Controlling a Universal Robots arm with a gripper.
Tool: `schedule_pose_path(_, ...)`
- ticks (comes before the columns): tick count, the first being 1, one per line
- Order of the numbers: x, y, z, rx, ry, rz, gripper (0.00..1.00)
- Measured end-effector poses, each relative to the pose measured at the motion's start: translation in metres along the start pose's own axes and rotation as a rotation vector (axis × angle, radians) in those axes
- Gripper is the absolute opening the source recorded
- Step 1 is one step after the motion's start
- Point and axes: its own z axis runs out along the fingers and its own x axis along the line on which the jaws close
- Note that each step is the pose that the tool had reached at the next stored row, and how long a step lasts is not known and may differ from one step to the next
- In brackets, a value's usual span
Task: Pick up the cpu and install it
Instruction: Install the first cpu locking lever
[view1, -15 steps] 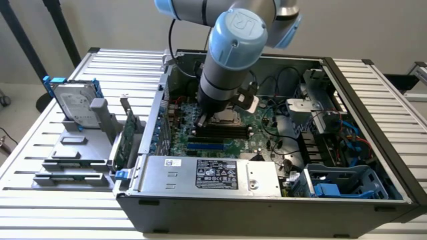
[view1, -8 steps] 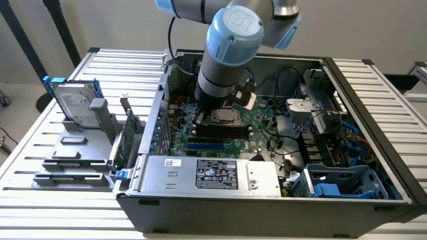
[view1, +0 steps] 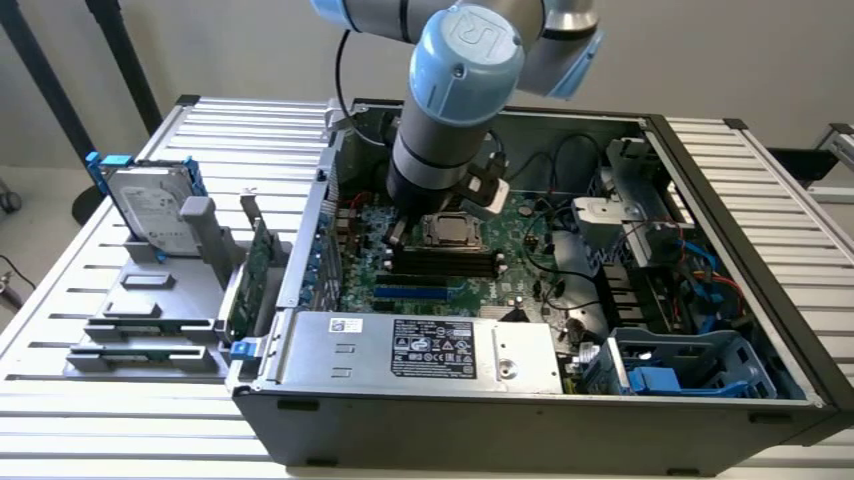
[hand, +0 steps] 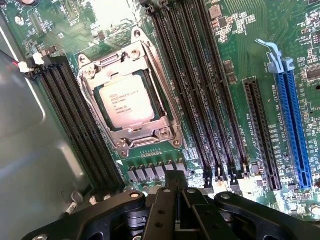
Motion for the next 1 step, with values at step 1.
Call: schedule_pose_path(1,0.0000,0.0000,0.0000,0.0001,-0.0001,0.000,0.11)
